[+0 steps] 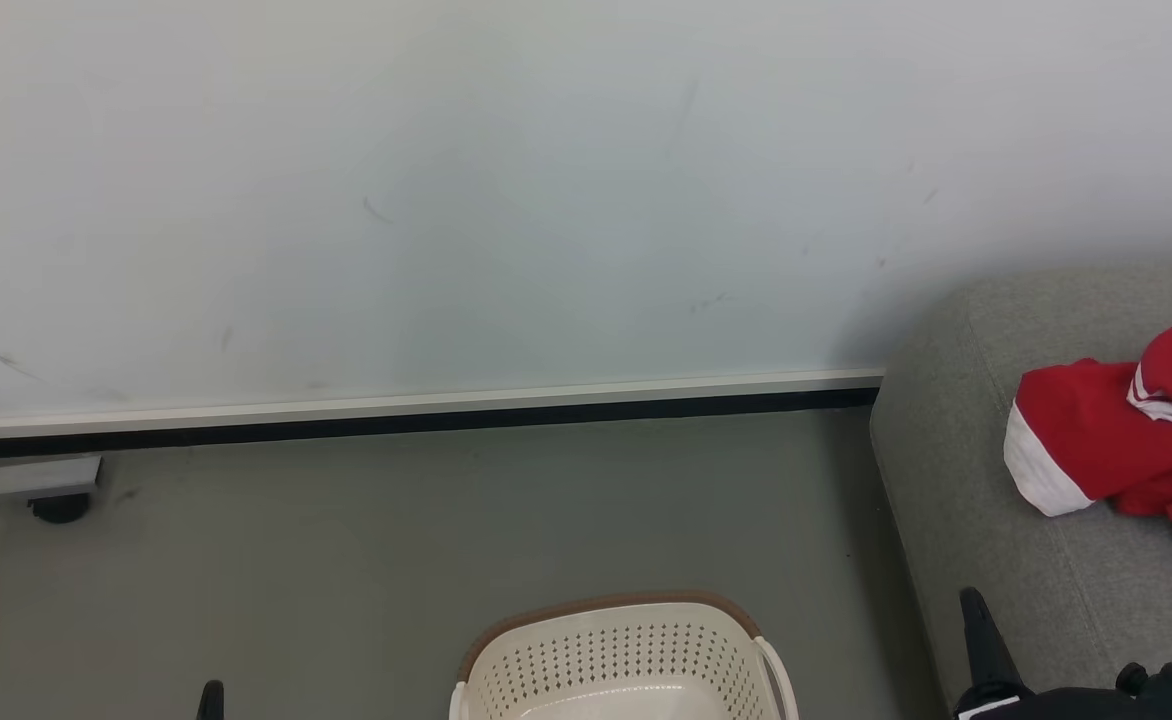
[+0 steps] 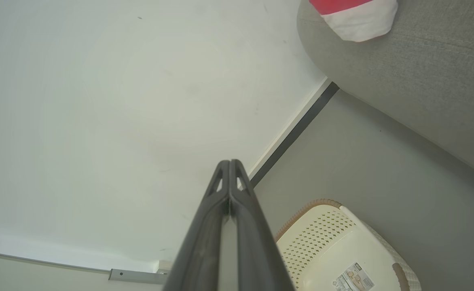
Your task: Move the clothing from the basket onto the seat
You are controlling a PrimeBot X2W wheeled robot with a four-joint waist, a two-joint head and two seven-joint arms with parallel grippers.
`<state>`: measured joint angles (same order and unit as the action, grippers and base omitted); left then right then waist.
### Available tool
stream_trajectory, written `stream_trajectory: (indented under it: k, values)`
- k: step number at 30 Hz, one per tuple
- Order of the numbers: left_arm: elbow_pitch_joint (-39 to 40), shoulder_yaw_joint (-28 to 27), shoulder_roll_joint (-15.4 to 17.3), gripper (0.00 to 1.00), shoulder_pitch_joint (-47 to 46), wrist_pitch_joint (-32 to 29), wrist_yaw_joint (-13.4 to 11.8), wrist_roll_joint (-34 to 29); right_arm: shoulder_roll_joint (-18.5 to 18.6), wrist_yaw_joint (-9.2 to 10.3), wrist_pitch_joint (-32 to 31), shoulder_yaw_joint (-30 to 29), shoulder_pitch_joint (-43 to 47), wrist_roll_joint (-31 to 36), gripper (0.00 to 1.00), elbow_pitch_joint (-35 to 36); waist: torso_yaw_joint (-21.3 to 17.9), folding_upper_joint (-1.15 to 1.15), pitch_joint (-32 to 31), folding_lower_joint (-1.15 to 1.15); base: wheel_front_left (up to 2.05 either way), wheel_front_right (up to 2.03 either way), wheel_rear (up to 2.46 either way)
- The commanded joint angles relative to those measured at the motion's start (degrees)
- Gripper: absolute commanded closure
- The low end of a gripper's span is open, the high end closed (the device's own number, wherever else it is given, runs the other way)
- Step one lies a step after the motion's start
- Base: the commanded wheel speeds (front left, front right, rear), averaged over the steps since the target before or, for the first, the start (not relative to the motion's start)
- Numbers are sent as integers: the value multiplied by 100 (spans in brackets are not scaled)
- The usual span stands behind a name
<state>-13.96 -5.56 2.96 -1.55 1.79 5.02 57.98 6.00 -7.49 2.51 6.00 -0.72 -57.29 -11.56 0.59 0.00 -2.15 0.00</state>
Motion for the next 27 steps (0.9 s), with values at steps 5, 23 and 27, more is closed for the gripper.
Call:
stream_trajectory:
  k: [5, 23, 27]
  values:
    - [104, -73, 13, 100, -160, -110, 33, 375, 62, -1, -28, -41, -178, -448, 100, 37, -4, 0, 14, 0, 0, 0, 0]
    - [182, -187, 7, 100, -237, -427, 45, 1415, 112, -1, -77, -124, -326, -1701, 100, -52, -19, 0, 68, 0, 0, 0, 0]
    - [199, -210, 5, 100, -251, -487, 48, 1614, 122, -2, -81, -140, -365, -1939, 100, -68, -23, 0, 80, 0, 0, 0, 0]
